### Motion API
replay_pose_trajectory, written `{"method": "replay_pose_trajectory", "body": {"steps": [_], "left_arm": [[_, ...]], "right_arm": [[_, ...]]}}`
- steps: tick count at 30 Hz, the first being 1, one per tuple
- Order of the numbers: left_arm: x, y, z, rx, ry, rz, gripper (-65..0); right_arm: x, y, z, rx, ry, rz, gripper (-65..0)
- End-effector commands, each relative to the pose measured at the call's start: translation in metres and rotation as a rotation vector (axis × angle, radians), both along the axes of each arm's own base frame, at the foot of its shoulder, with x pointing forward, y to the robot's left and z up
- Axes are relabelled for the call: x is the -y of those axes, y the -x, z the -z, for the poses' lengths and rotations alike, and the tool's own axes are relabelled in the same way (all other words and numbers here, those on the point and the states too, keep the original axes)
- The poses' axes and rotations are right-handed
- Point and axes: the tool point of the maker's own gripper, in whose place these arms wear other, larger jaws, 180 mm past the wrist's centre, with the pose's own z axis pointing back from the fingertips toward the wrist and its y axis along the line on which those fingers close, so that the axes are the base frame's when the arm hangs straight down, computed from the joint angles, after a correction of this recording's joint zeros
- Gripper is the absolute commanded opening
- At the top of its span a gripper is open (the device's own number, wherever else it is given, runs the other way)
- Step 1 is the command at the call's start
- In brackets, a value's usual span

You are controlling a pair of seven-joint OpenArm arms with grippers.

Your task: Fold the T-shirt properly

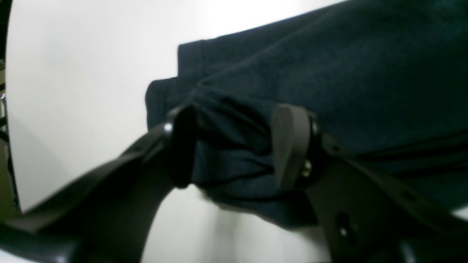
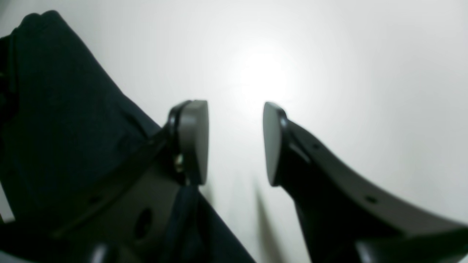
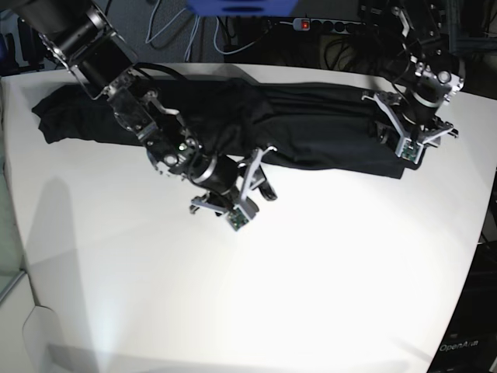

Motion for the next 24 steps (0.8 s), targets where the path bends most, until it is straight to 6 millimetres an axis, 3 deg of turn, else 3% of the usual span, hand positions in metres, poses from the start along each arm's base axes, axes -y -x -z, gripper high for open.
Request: {"method": "replay_pose_trajectory", "body": {"steps": [1, 6, 13, 21, 24], "left_arm": [[0.0, -0.004, -0.008, 0.038, 0.005, 0.003, -32.6], [0.001, -0.004, -0.007, 0.035, 0.01, 0.002, -32.6], [0.0, 0.002, 0.01, -0.011, 0.029, -0.006, -32.6], [0.0, 0.003, 0.011, -0.014, 0.029, -0.006, -33.0], [0.0, 0.003, 0.011, -0.014, 0.029, -0.006, -39.0]], "right_arm": [[-0.006, -0.01, -0.02, 0.052, -0.036, -0.004, -39.8], [-0.006, -0.008, -0.018, 0.047, -0.036, -0.005, -39.8], [-0.008, -0.006, -0.018, 0.046, -0.038, -0.009, -39.8], [-0.009, -0.005, -0.017, 0.042, -0.039, -0.011, -39.8], [-0.009, -0.005, -0.017, 0.042, -0.039, -0.011, -39.8]]}}
